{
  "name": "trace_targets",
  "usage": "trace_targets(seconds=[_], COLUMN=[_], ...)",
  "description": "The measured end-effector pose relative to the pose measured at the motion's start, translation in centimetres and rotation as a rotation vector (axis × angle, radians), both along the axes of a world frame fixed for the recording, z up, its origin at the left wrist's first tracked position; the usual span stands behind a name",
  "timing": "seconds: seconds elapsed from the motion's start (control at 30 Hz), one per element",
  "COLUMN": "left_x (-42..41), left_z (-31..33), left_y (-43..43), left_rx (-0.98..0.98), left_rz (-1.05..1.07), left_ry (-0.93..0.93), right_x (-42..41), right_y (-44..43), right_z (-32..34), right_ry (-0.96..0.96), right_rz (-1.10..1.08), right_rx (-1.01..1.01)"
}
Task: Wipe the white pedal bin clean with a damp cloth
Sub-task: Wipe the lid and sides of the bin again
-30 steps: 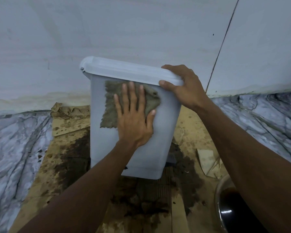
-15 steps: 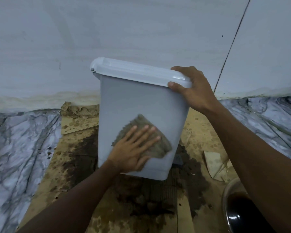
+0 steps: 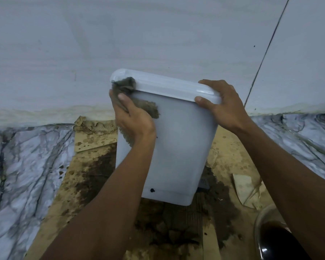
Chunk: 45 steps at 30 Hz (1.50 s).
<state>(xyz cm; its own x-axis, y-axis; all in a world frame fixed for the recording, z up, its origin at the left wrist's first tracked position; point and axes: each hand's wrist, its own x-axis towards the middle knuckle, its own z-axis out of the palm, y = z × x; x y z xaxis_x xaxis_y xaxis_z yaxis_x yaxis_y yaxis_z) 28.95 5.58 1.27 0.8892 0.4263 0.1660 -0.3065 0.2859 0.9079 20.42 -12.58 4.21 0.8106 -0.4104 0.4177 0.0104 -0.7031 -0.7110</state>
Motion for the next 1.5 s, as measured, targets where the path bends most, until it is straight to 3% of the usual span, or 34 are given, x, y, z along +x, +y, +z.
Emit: trace_targets(seconds=[0.07,0.13,0.2,0.33,0.37,0.43,0.53,0.6,0.7,0.9,1.03,1.37,1.5], left_x=[-0.3,-0.2,0.6,2.1,1.9,1.1,0.0,-0.7,-2.4,-6.3,-7.9,-12.0,-12.3], left_z=[2.6,4.4,5.1,5.5,6.2,8.1,10.4,10.9,10.1,7.8,7.7,7.8,7.8], left_y=[0.3,0.4,0.6,1.6,2.0,3.3,5.3,6.4,8.2,12.4,14.4,16.5,14.6], left_rx=[-0.111,-0.002,0.337,1.355,1.478,1.482,1.531,1.664,1.803,1.805,1.769,1.815,1.828], left_rz=[0.011,-0.054,-0.185,-0.358,-0.401,-0.548,-0.712,-0.721,-0.681,-0.604,-0.61,-0.66,-0.635], left_ry=[-0.019,-0.095,-0.177,-0.44,-0.478,-0.459,-0.266,-0.22,-0.303,-0.26,-0.288,-0.6,-0.581], right_x=[-0.1,-0.3,-0.9,-2.7,-3.2,-4.2,-5.5,-6.4,-7.5,-9.3,-11.3,-19.3,-19.4], right_y=[0.0,0.2,0.7,1.7,1.9,2.3,3.0,3.6,4.7,7.3,10.0,15.3,16.0], right_z=[0.0,0.1,0.2,1.1,1.4,2.1,3.0,3.6,4.0,3.7,3.2,-0.1,-0.9], right_ry=[-0.003,0.003,0.005,0.037,0.055,0.079,0.091,0.104,0.196,0.438,0.403,0.16,0.124], right_rz=[0.002,0.005,0.022,0.045,0.042,0.041,0.061,0.119,0.203,0.327,0.214,-0.06,-0.158], right_rx=[-0.01,-0.006,0.0,-0.091,-0.103,-0.145,-0.24,-0.257,-0.36,-0.573,-0.583,-0.498,-0.448])
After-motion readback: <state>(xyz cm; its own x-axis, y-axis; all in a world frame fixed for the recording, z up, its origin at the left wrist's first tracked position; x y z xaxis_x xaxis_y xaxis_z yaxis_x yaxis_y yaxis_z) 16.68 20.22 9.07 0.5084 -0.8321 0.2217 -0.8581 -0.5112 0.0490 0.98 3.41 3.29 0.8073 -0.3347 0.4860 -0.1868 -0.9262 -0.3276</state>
